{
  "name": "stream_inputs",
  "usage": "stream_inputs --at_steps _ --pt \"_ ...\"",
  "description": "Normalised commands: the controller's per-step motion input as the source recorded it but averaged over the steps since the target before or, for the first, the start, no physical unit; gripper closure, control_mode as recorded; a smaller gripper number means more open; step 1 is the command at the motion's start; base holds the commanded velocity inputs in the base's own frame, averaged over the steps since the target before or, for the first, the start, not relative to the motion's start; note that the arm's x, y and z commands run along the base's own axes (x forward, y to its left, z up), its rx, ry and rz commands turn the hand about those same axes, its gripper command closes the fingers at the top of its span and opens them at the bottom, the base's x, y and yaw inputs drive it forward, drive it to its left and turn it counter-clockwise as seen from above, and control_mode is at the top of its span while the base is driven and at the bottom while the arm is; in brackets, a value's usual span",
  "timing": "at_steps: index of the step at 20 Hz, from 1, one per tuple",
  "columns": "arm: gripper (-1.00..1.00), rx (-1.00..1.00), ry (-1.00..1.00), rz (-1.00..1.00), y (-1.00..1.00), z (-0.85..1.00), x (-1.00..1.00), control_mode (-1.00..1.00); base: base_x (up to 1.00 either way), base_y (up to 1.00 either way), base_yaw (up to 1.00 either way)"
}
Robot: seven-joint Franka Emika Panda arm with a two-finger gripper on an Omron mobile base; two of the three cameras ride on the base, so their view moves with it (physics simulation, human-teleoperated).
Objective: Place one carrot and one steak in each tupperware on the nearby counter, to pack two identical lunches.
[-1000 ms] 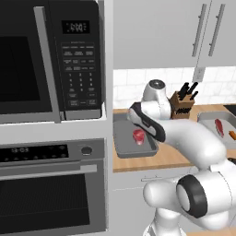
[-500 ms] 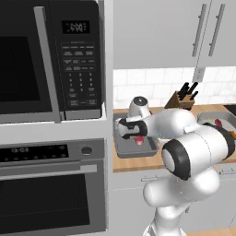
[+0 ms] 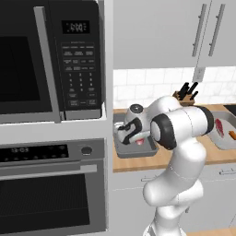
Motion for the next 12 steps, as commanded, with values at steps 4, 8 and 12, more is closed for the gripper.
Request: stream_inputs --at_steps 4,8,12 --pt "-1.00 0.00 -0.16 0.00 0.00 0.66 -0.01 -1.00 0.00 0.00 0.00" --pt "-1.00 0.00 -0.47 0.00 -0.07 1.00 -0.51 -1.00 0.00 0.00 0.00" --pt "-1.00 0.00 -0.56 0.00 -0.35 1.00 -0.92 -1.00 0.00 0.00 0.00"
